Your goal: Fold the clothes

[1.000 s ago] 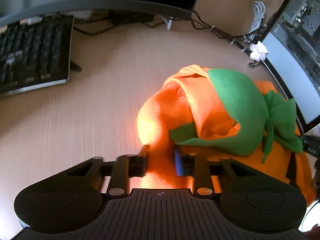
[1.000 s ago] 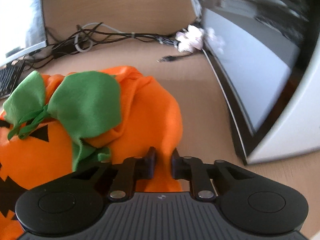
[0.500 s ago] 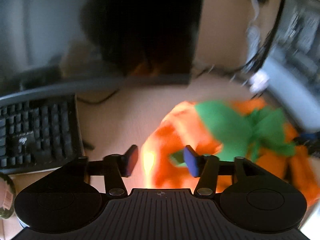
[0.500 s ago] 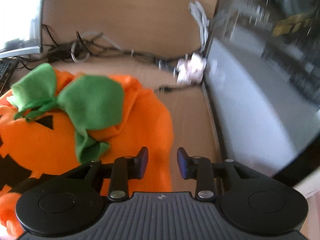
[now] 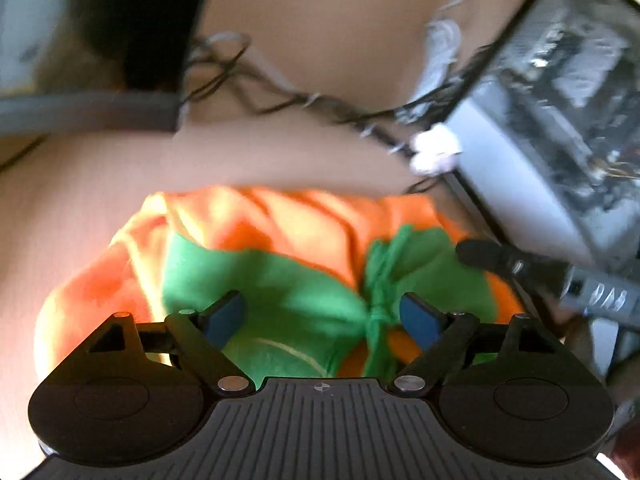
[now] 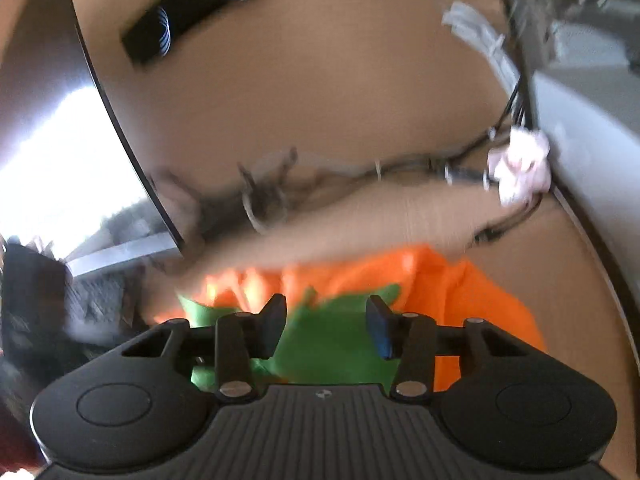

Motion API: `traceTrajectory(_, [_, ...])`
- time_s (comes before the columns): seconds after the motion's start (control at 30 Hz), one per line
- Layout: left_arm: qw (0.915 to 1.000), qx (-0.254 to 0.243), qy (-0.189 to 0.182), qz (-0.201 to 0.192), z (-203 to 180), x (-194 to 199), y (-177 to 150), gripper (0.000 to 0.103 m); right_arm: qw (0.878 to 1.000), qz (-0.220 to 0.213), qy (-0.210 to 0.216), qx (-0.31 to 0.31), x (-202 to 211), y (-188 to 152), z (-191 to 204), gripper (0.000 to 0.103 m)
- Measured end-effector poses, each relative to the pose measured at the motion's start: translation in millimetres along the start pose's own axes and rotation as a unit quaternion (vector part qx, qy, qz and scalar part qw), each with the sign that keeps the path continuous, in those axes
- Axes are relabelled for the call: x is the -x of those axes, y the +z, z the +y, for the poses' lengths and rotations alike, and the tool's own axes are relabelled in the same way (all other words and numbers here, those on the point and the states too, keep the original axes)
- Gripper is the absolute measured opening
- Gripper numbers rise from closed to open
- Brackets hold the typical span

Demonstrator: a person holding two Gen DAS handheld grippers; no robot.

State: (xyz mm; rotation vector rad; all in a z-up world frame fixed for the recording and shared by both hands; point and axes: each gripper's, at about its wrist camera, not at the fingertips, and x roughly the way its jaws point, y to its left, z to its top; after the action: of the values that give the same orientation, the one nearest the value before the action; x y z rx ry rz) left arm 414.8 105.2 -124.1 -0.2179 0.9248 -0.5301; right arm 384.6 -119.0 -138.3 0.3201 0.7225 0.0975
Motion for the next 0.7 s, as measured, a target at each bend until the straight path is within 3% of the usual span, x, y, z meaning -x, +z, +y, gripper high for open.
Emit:
traceTrajectory(0.1, [0.9997, 0.009, 0.021, 0.003, 3, 5, -4, 0.094, 0.997, 0.023, -0.039, 0.061, -15, -9, 8, 0.043])
traceTrajectory(0.2, [0.9996, 0.004, 0.028, -0.004, 1, 16, -7, 0.096, 0.991, -0.009, -0.055, 0.121, -6, -3, 24, 0.043])
traceTrajectory(0.27, [0.9996, 0.008, 0.025, -0.003, 3, 19, -10, 0.096, 0.984, -0.020, -0.067, 0.164, -8, 2, 35, 0.043])
traceTrajectory(0.5, [0.9986, 0.013, 0.049, 0.015, 3, 13, -20, 0.096, 0.953, 0.018, -0.109, 0.284, -63, -5, 57, 0.045])
traceTrajectory(0.7, [0.9967, 0.051, 0.062, 0.009, 6, 28, -22, 0.096, 0.975, 0.012, -0.085, 0.203, -24, 8, 34, 0.050])
